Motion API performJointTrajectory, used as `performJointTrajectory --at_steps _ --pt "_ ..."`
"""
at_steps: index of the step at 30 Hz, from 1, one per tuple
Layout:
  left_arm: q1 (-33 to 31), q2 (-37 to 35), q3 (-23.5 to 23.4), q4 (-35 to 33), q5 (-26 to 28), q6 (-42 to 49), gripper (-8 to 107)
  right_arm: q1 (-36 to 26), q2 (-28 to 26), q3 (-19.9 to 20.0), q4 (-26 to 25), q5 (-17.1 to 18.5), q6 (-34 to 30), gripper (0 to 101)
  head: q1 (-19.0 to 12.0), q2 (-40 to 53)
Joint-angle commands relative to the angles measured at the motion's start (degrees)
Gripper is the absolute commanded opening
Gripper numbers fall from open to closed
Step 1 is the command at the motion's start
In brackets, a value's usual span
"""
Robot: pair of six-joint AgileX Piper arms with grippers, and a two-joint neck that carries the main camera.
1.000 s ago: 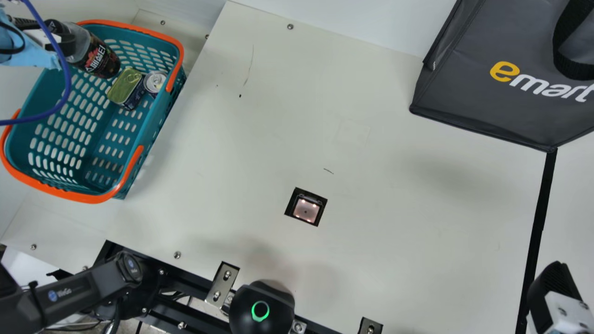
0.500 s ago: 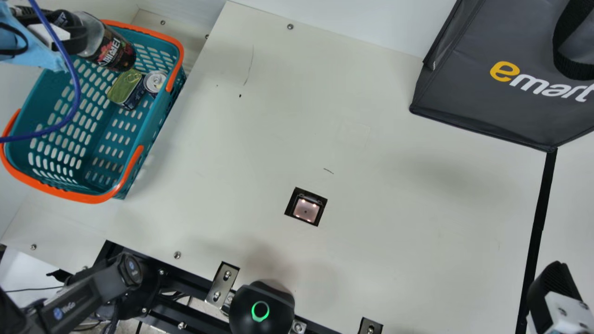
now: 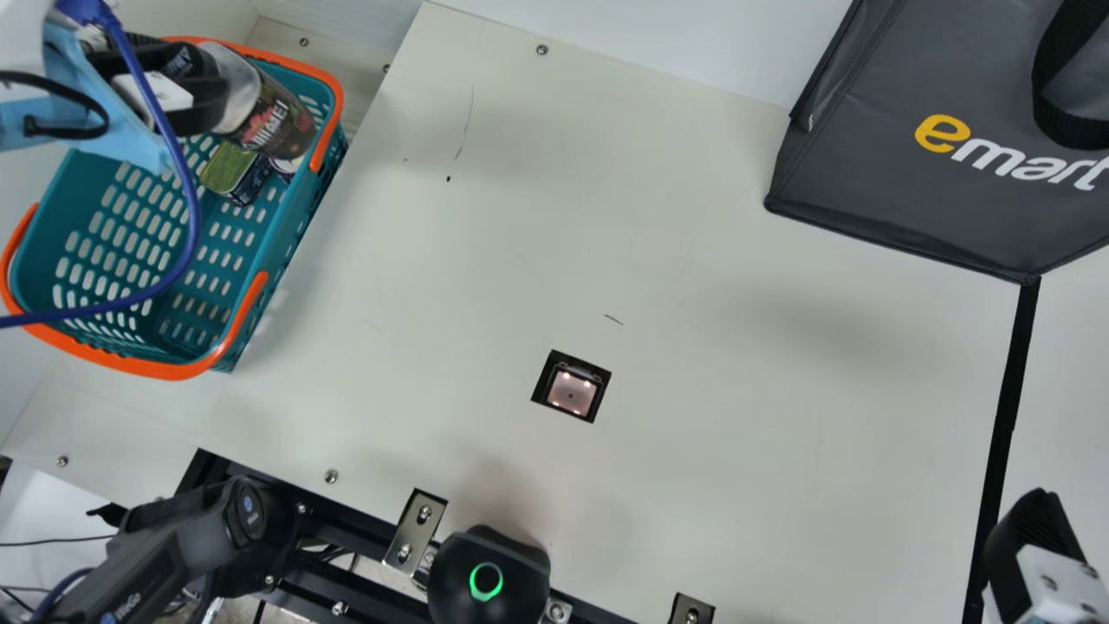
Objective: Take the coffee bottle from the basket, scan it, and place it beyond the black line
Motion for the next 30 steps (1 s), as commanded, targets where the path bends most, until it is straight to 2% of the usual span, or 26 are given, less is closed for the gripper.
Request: performJointTrajectory --at_steps 1,14,30 --pt "-1.71 -0.53 0.65 0.28 -0.03 -0.58 10 0.00 0.00 0.00 0.00 0.00 0.00 91 -1.57 0.14" --pt "-13.28 -2.00 4.36 2.04 -1.59 -3.49 10 0.00 0.00 0.00 0.00 0.00 0.00 91 -1.57 0.14" --pt "-26.34 -1.23 10.03 1.52 -4.58 0.11 10 0.00 0.00 0.00 0.00 0.00 0.00 91 -1.57 0.14"
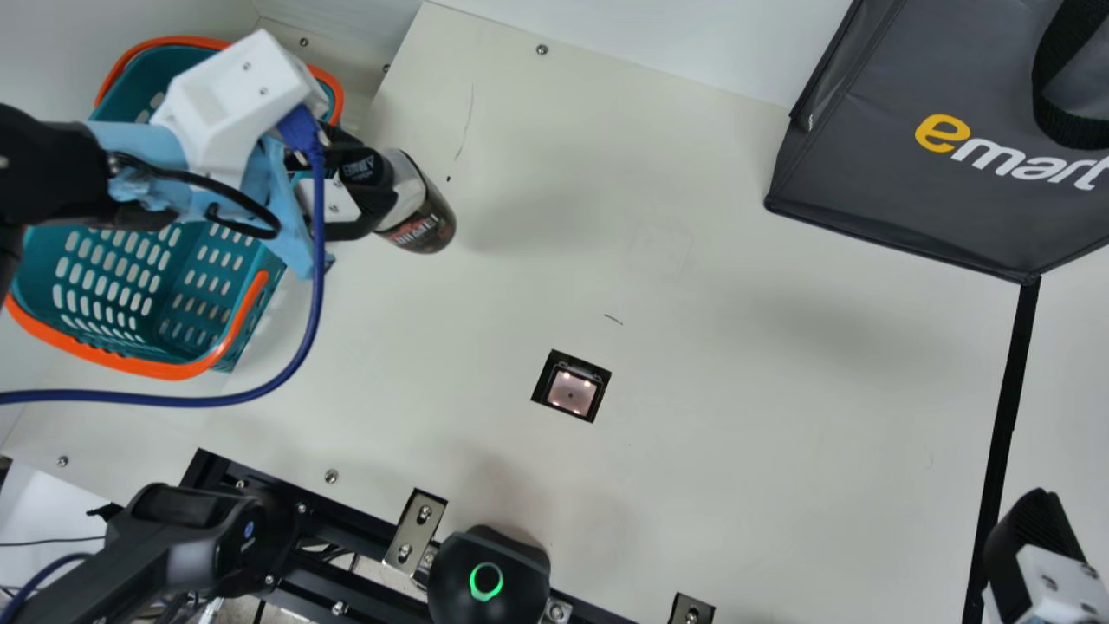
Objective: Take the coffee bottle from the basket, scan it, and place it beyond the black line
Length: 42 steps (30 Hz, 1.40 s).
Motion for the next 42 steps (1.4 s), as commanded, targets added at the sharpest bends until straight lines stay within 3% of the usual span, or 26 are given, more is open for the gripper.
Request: performJointTrajectory --at_steps 1,19,42 --pt "-1.72 0.41 0.40 -0.18 -0.36 0.40 10 0.00 0.00 0.00 0.00 0.00 0.00 91 -1.57 0.14" --pt "-9.43 6.22 -1.30 -3.01 -0.86 5.35 10 0.00 0.00 0.00 0.00 0.00 0.00 91 -1.57 0.14" --pt "-11.15 9.28 -2.80 -5.46 5.11 16.64 10 0.00 0.00 0.00 0.00 0.00 0.00 91 -1.57 0.14"
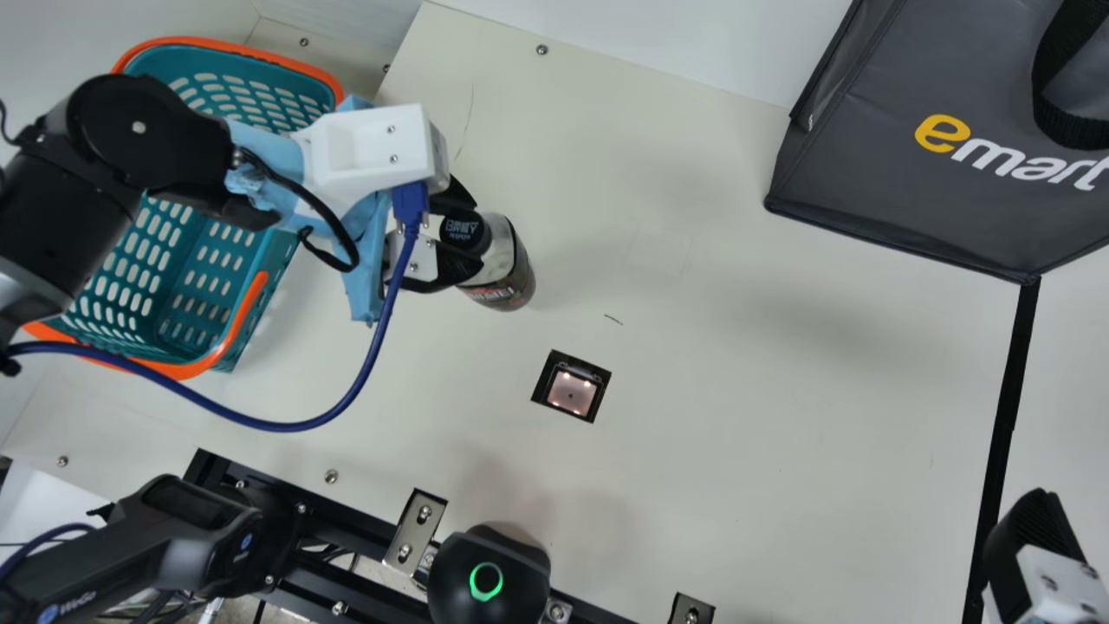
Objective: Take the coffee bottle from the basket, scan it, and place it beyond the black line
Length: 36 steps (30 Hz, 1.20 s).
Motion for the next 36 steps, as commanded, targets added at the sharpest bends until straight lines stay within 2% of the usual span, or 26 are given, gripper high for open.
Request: performJointTrajectory --at_steps 1,18,36 --pt "-0.27 0.31 0.08 -0.11 0.13 0.75 10 0.00 0.00 0.00 0.00 0.00 0.00 91 -1.57 0.14" --pt "-3.11 3.72 0.91 -1.39 -1.34 6.32 10 0.00 0.00 0.00 0.00 0.06 0.00 91 -1.57 0.14" --pt "-4.07 7.35 -0.62 -0.39 -1.72 9.60 10 0.00 0.00 0.00 0.00 0.06 0.00 91 -1.57 0.14"
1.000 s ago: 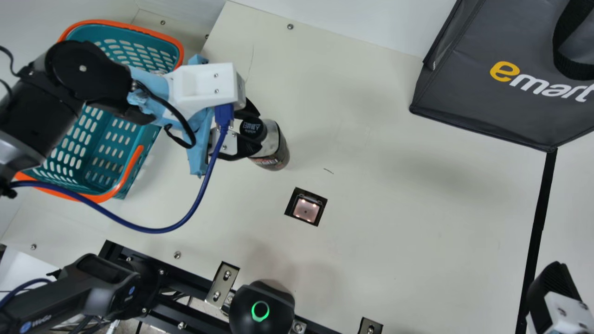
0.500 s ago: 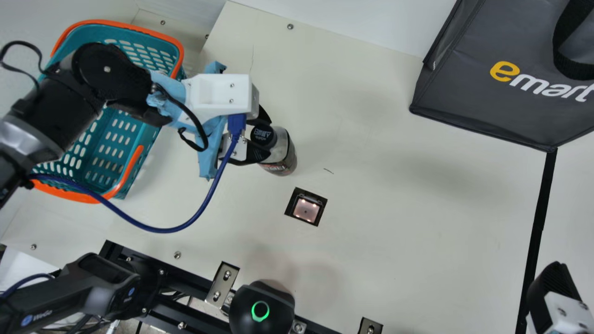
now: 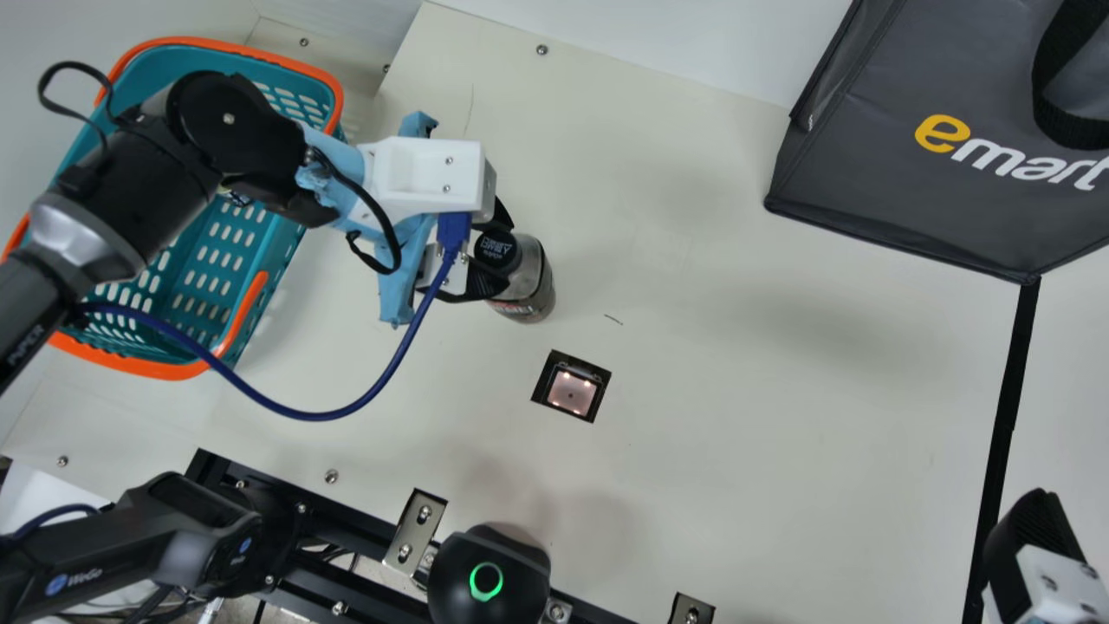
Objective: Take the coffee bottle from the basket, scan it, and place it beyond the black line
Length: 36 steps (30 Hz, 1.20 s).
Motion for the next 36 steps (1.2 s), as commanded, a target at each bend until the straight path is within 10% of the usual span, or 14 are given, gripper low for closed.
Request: performJointTrajectory --at_steps 1,30,36 --pt "-0.23 0.20 -0.23 0.15 0.17 0.14 10 0.00 0.00 0.00 0.00 0.00 0.00 91 -1.57 0.14" --pt "-4.60 0.61 -1.99 2.31 0.89 -0.20 10 0.00 0.00 0.00 0.00 -0.06 0.00 91 -1.57 0.14" --pt "-5.20 0.55 -1.67 2.71 0.35 -0.37 30 0.00 0.00 0.00 0.00 -0.06 0.00 91 -1.57 0.14"
